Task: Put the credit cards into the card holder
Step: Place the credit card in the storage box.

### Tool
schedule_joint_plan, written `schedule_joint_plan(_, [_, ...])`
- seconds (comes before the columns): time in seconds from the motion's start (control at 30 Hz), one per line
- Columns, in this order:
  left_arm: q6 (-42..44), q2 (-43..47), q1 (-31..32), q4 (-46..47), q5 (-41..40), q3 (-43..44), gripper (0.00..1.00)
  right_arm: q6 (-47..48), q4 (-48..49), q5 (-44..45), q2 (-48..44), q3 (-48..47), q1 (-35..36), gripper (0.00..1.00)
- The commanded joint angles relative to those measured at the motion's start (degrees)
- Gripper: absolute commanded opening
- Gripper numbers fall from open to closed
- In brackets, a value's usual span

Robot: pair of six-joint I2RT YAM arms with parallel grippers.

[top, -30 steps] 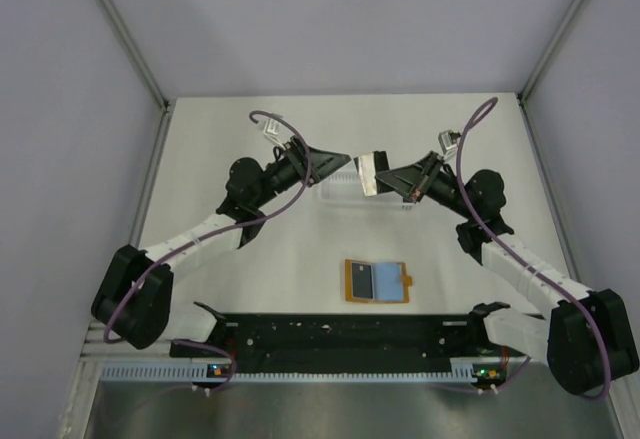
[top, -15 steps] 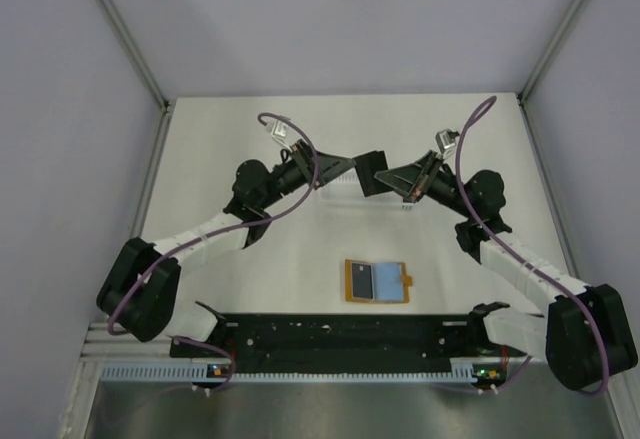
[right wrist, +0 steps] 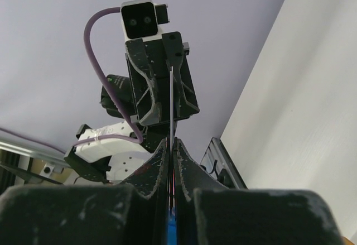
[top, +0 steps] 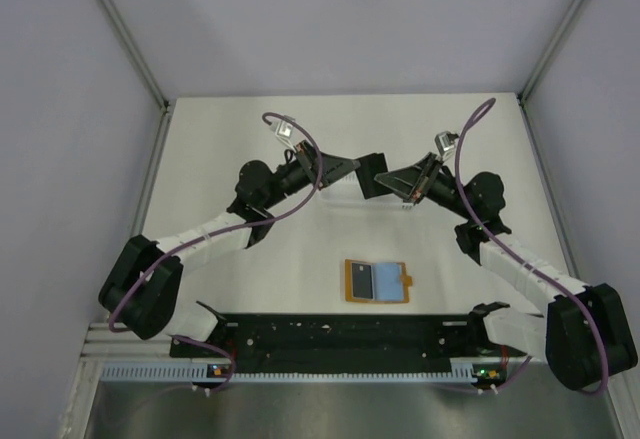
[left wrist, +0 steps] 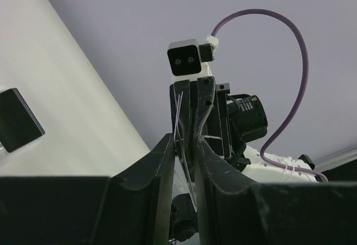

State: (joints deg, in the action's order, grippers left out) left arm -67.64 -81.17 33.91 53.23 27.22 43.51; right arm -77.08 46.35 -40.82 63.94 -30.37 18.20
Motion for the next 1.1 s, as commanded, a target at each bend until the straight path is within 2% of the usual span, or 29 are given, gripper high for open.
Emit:
schedule_joint_plan(0.0, [0.05,-0.57,0.54,3.98,0.55,2.46,0.23,0.00,3.57,-0.67,0.04,0.05,-0.44,0.00])
schedule_joint_plan(0.07, [-0.04,-0.75,0.63,4.07,0.55,2.64,0.18,0.00,3.66,-0.75,0.13,0.05,-0.35,0.00])
schedule_joint_plan(0.2, [-0.13,-0.84,0.80,3.99,0.55,2.72,0.00,0.09,3.66,-0.67,0.04,0.05,-0.44,0.00])
schedule_joint_plan(0.43, [0.22,-0.13,0.72,3.20,0.38,2.64,0.00,1.66,1.91,-0.32,-0.57,0.05,-0.44,0.01])
schedule_joint_plan(0.53, [1.10,0.39,0.54,2.06,-0.15,2.55,0.00,4.65,-2.56,0.47,-1.80,-0.56,-0.35,0.04])
schedule_joint_plan(0.8, [0.40,0.92,-0.69,2.66,-0.42,1.41,0.00,12.47,-14.35,2.76,-6.11,-3.11,-0.53,0.05])
schedule_joint_plan(1.07, [0.05,1.19,-1.13,2.84,0.02,1.49,0.00,12.83,-14.62,2.67,-6.46,-2.85,-0.53,0.10])
